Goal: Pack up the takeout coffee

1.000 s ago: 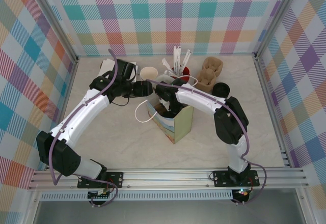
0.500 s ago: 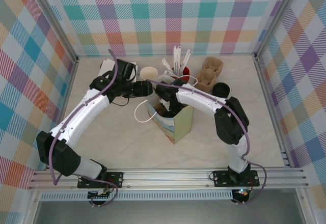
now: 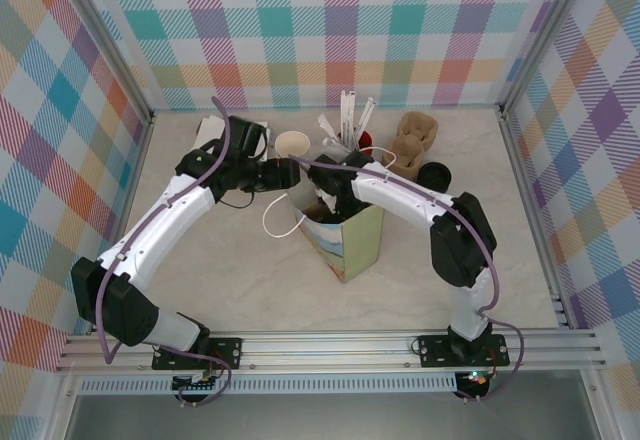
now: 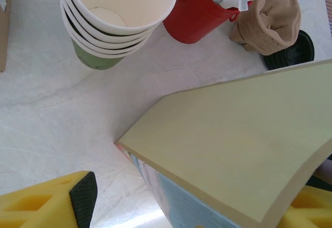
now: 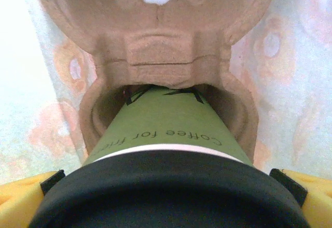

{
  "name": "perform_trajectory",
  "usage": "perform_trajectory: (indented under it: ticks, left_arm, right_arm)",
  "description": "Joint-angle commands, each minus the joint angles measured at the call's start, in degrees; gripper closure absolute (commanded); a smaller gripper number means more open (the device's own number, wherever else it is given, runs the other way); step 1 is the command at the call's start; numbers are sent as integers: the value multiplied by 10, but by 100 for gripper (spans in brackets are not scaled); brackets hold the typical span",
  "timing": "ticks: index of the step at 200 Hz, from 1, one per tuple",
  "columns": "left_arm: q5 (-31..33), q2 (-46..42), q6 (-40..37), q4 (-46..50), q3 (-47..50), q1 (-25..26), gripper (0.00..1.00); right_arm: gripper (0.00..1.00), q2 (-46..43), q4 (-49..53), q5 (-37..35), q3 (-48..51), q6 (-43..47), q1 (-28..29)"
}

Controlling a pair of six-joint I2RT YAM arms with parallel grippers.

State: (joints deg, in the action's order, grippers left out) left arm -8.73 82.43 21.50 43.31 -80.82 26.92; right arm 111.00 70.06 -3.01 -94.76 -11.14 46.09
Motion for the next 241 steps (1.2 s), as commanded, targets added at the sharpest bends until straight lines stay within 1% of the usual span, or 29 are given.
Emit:
perform_trajectory:
  ticks: [1,241]
  left_arm:
    - [-9,0,6,-8,-1,0,28]
    - [-9,4,4,-7,5,1,26]
  right_arm:
    - [0,-20,12,-3,-10,-4,-1]
    - [0,-31,63,6,-81,-15,-3]
